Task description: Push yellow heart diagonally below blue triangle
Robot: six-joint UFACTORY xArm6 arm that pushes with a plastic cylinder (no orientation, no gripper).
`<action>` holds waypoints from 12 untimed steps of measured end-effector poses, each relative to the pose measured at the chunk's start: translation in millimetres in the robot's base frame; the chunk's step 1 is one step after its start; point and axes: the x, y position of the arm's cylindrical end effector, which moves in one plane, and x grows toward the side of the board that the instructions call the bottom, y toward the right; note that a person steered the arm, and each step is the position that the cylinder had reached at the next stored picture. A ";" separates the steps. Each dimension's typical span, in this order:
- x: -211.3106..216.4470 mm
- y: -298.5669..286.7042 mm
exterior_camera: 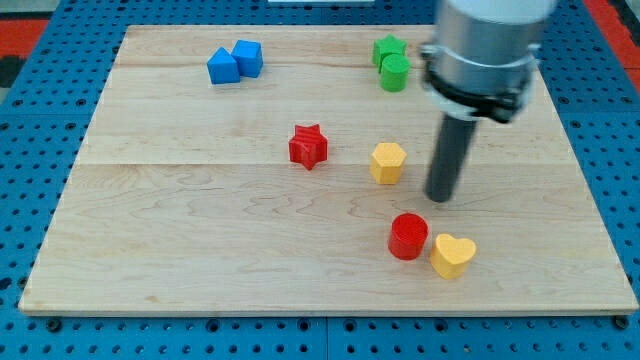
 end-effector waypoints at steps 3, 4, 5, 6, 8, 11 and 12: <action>74.3 -13.1; 55.6 -107.5; 37.5 -175.6; 52.8 -148.9; 107.0 -104.1; 81.2 -226.9; 98.0 -205.0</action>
